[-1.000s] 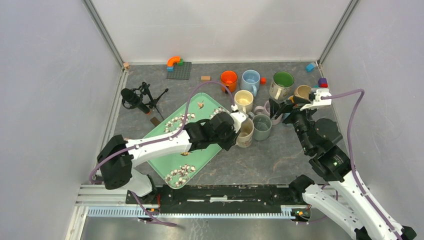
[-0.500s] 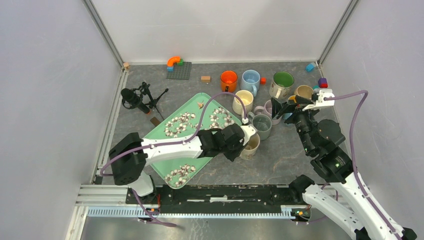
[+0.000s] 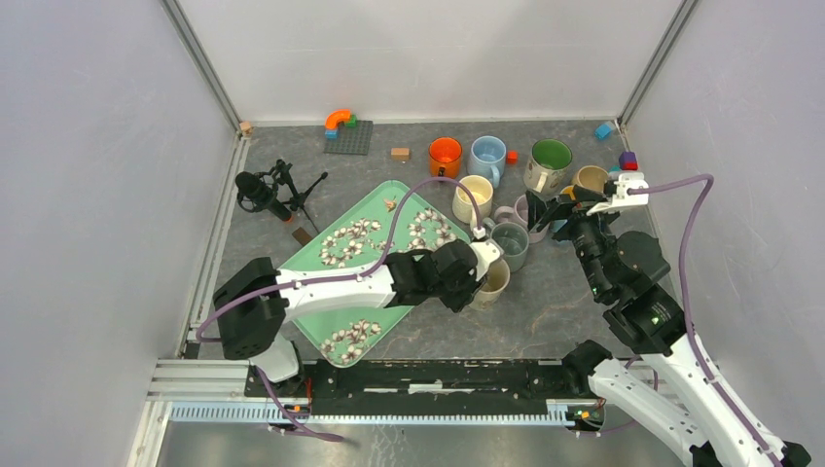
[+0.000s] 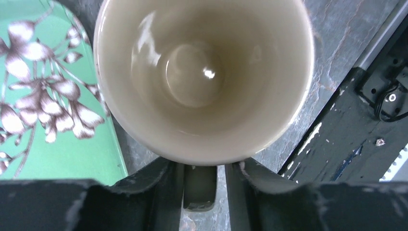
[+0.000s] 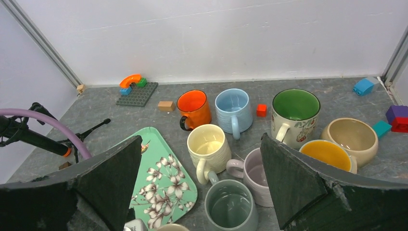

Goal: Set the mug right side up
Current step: Move the cup to the center of the board, then reset both arms

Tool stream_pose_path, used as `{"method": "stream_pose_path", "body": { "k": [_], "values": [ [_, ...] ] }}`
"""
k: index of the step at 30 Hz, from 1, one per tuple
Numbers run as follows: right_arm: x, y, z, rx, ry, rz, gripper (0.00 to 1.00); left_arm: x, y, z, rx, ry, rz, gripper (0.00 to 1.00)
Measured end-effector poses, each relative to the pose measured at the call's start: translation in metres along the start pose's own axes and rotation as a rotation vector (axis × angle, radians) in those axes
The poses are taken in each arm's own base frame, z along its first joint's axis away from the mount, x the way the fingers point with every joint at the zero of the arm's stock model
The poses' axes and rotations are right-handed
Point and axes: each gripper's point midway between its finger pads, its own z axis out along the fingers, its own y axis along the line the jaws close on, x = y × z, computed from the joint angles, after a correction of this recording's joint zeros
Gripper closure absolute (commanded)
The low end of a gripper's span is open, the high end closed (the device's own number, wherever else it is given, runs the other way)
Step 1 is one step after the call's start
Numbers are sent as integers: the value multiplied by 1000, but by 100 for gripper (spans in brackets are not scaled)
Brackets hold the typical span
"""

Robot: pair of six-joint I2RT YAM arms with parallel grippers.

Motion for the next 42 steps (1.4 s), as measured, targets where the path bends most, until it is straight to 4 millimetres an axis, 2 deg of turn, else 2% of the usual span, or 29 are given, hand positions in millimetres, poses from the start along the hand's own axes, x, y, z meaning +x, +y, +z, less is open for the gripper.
{"method": "stream_pose_path", "body": {
  "k": [7,8,10,16,22,26,32,37,42],
  "values": [
    [2,2,1,-11,6,-8,2,-23,-3,-9,12,-87,-7,33],
    [2,2,1,-10,6,-9,2,-27,-4,-12,16,-101,-8,26],
    [2,2,1,-10,6,-11,2,-34,-4,-20,20,-128,-11,1],
    [3,3,1,-16,10,-18,2,-58,-4,-53,19,-226,-47,0],
    [13,5,6,-27,48,-44,2,-75,13,-93,-18,-298,-122,0],
    [26,11,13,-47,92,-56,2,-83,44,-117,-71,-331,-217,0],
    [49,26,27,-99,162,-54,2,-79,99,-152,-222,-351,-354,0],
    [73,36,36,-134,237,-54,2,-73,127,-169,-302,-361,-421,0],
    [80,44,41,-170,254,-47,2,-68,143,-179,-342,-368,-471,0]
  ]
}}
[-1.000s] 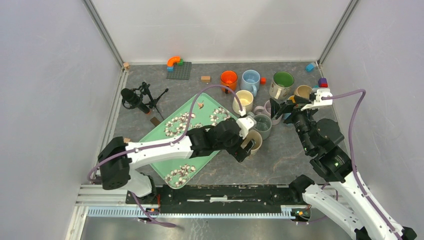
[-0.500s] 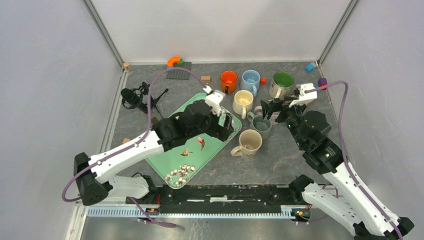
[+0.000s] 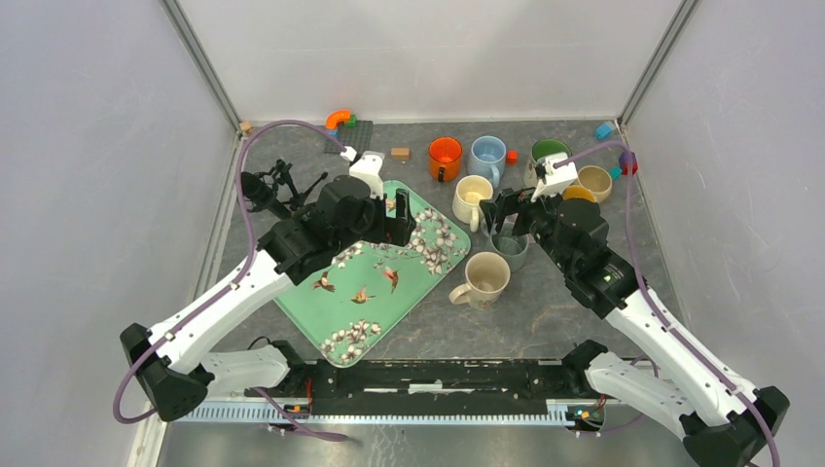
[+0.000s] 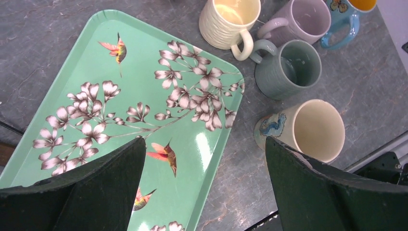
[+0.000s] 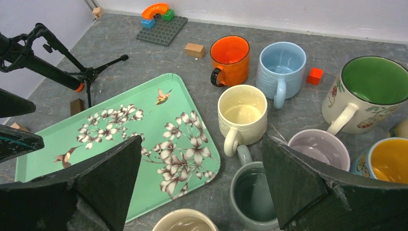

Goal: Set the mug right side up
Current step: Reset both arms

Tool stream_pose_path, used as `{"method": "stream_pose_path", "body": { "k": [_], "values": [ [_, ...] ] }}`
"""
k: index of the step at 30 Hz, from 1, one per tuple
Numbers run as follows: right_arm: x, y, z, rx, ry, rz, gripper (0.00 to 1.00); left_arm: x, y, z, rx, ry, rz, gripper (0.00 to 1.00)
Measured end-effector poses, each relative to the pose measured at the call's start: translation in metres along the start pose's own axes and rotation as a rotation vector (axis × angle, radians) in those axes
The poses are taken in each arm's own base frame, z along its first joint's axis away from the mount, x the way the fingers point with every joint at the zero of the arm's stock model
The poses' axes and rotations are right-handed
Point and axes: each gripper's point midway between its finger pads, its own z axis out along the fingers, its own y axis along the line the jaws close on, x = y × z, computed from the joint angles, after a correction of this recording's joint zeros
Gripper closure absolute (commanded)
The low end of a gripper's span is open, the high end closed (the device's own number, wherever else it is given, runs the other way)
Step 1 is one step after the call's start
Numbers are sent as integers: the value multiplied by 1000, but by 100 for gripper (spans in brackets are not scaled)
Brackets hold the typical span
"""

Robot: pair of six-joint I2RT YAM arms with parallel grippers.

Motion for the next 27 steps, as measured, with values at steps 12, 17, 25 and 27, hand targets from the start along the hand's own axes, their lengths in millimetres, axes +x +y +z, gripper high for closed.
{"method": "stream_pose_path", "body": {
  "k": [12,17,25,27],
  "values": [
    [0,6,5,-29,-1,1,2,1,-3,0,29,12,-28,0],
    [0,6,5,-29,-1,0,2,3,-6,0,51,22,-28,0],
    [4,5,5,-27,6,-1,2,10,-8,2,64,42,-26,0],
    [4,5,5,-27,6,-1,2,11,-7,2,63,44,-25,0]
  ]
}}
